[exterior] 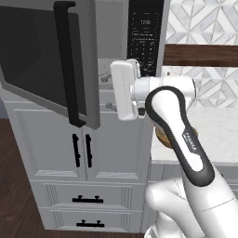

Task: Open the microwave, place the bowl with waffle inside the microwave, then close the microwave door and turn it on.

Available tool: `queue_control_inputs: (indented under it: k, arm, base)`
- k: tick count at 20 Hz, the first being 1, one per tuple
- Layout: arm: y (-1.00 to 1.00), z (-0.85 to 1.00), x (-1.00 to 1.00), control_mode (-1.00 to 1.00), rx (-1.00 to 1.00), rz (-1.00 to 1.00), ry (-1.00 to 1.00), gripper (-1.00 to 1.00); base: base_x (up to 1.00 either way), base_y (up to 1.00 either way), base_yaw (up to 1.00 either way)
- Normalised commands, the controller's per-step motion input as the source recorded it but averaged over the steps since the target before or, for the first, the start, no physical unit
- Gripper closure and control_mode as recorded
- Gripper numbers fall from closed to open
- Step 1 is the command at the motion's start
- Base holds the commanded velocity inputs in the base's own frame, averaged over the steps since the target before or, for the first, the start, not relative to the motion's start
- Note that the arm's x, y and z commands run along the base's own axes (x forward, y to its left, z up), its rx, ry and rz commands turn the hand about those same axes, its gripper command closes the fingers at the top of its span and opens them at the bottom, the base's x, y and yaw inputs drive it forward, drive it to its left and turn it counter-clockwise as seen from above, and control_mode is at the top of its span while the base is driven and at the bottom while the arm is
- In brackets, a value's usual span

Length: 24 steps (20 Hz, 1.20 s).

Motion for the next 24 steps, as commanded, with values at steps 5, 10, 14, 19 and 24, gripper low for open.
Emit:
queue_control_inputs:
  k: [5, 10, 14, 19, 24]
  arm:
    - [0.33, 0.00, 0.43, -1.00, 0.00, 0.03, 0.06, -1.00]
    - [0.55, -0.01, 0.16, -1.00, -0.02, 0.06, 0.02, -1.00]
    - [0.54, 0.00, 0.00, -1.00, 0.00, 0.14, 0.00, -1.00]
    - [0.51, 0.00, -0.57, -1.00, -0.01, 0.28, 0.00, -1.00]
    - [0.56, 0.00, -1.00, -1.00, -0.07, 0.30, 0.00, -1.00]
  base:
    - [0.00, 0.00, 0.00]
    - [0.00, 0.00, 0.00]
    - [0.00, 0.00, 0.00]
    - [0.00, 0.00, 0.00]
    - [0.00, 0.00, 0.00]
